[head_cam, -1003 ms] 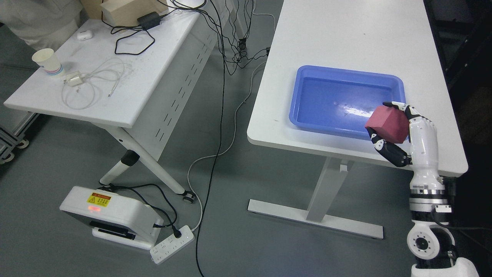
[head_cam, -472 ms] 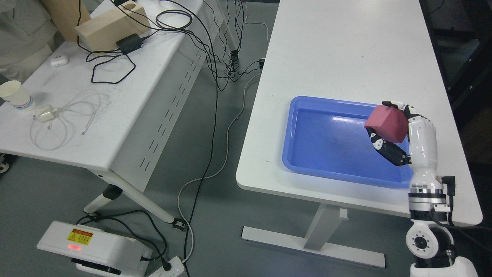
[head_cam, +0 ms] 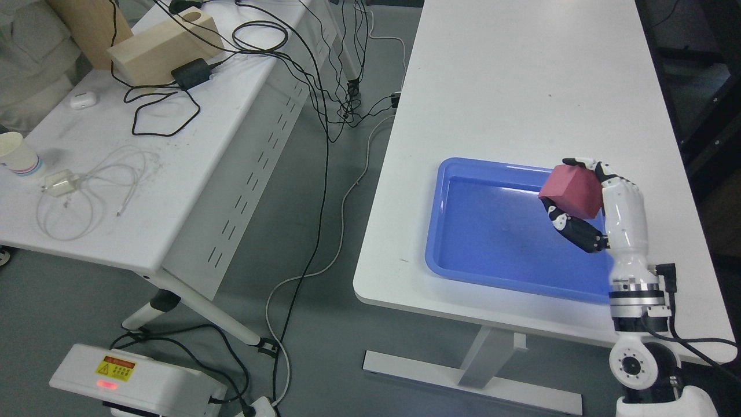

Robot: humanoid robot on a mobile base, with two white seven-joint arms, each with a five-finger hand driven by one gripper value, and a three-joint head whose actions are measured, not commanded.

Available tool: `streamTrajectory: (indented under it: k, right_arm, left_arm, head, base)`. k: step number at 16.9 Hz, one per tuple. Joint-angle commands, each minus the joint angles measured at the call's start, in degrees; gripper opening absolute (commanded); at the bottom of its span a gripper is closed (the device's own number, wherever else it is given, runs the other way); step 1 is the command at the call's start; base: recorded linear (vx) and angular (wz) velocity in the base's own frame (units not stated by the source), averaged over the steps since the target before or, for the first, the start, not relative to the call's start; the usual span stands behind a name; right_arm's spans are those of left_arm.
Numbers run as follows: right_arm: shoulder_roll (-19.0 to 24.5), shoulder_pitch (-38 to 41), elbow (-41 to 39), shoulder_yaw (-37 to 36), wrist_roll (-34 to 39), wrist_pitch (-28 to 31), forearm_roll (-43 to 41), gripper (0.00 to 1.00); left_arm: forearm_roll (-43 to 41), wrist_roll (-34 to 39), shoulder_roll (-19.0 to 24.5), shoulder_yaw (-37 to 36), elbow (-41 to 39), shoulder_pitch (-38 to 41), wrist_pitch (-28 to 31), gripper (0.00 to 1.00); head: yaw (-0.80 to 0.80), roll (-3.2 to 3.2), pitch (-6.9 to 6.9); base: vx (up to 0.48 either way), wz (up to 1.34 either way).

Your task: Pick pink block from left shelf to tray

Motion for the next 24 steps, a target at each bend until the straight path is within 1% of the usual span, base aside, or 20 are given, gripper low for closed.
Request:
streamTrajectory:
  k: [1, 4, 5, 6, 7, 8, 9, 13, 15, 17, 18, 20, 21, 22, 24]
  right_arm:
    - [0.0, 1.5, 4.9, 5.1, 9.8, -0.5, 0.7, 0.09]
    - [0.5, 1.5, 5.4, 5.6, 10.3, -0.2, 0.7, 0.12]
    - [0.7, 1.4, 5.5, 5.5, 10.2, 0.0, 0.7, 0.16]
    - [0.8, 1.4, 5.5, 5.5, 10.3, 0.5, 0.5, 0.28]
    - [1.3, 1.5, 5.7, 5.3, 10.1, 1.9, -0.3, 0.47]
    - [1.8, 1.5, 5.9, 5.1, 10.0, 3.0, -1.1, 0.55]
    - [2.0, 1.5, 5.9, 5.0, 10.0, 3.3, -2.7, 0.62]
    - [2.3, 1.3, 5.9, 4.0, 10.2, 4.8, -9.4, 0.83]
    - [1.9, 1.2, 5.8, 3.8, 10.6, 4.8, -14.3, 0.99]
    - [2.1, 1.2, 5.7, 3.0, 10.7, 4.7, -15.7, 0.99]
    - [2.3, 1.1, 5.7, 1.6, 10.5, 4.7, -18.1, 0.99]
    - [2.5, 0.7, 5.7, -0.5, 10.5, 4.9, -31.2, 0.99]
    - [2.4, 0.6, 5.7, -1.4, 10.5, 5.0, -36.0, 1.0]
    - [2.4, 0.6, 5.7, -2.9, 10.5, 5.4, -39.6, 1.0]
    - [2.5, 0.6, 5.5, -4.2, 10.5, 8.3, -41.1, 1.0]
  left_arm:
    - [-0.1, 0.0, 1.0, 0.0, -1.0, -1.3, 0.0, 1.0]
    - [-0.1, 0.0, 1.0, 0.0, -1.0, -1.3, 0.0, 1.0]
    - [-0.1, 0.0, 1.0, 0.0, -1.0, -1.3, 0.0, 1.0]
    - [-0.1, 0.0, 1.0, 0.0, -1.0, -1.3, 0.0, 1.0]
    - [0.0, 0.0, 1.0, 0.0, -1.0, -1.3, 0.0, 1.0]
    - [-0.1, 0.0, 1.0, 0.0, -1.0, -1.3, 0.0, 1.0]
    - [-0.1, 0.0, 1.0, 0.0, -1.0, -1.3, 0.0, 1.0]
    - [-0.1, 0.0, 1.0, 0.0, -1.0, -1.4, 0.0, 1.0]
    - [-0.1, 0.0, 1.0, 0.0, -1.0, -1.3, 0.0, 1.0]
    - [0.0, 0.0, 1.0, 0.0, -1.0, -1.3, 0.0, 1.0]
    - [0.0, 0.0, 1.0, 0.0, -1.0, -1.3, 0.0, 1.0]
    - [-0.1, 0.0, 1.0, 0.0, -1.0, -1.3, 0.0, 1.0]
    - [-0.1, 0.0, 1.0, 0.0, -1.0, -1.3, 0.0, 1.0]
    - [-0.1, 0.0, 1.0, 0.0, -1.0, -1.3, 0.0, 1.0]
    - [-0.1, 0.0, 1.0, 0.0, -1.0, -1.3, 0.0, 1.0]
  head:
    - [0.0, 0.0, 0.0]
    - [0.0, 0.0, 0.0]
    - [0.0, 0.0, 0.0]
    - [0.0, 0.0, 0.0]
    - [0.0, 0.0, 0.0]
    - [0.0, 0.0, 0.0]
    - [0.0, 0.0, 0.0]
    - [0.0, 0.0, 0.0]
    - [0.0, 0.0, 0.0]
    - [0.0, 0.0, 0.0]
    - [0.0, 0.0, 0.0]
    - [0.0, 0.0, 0.0]
    - [0.0, 0.0, 0.0]
    - [0.0, 0.0, 0.0]
    - [0.0, 0.0, 0.0]
  base:
    - [0.029, 0.0]
    - [0.005, 0.0]
    - [0.0, 0.0]
    - [0.0, 0.0]
    - [0.0, 0.0]
    - [0.0, 0.0]
    - [0.0, 0.0]
    - [0.0, 0.0]
    - [0.0, 0.0]
    - [0.0, 0.0]
    - [0.0, 0.0]
    - [0.0, 0.0]
    - [0.0, 0.0]
    - [0.0, 0.0]
    - [0.0, 0.0]
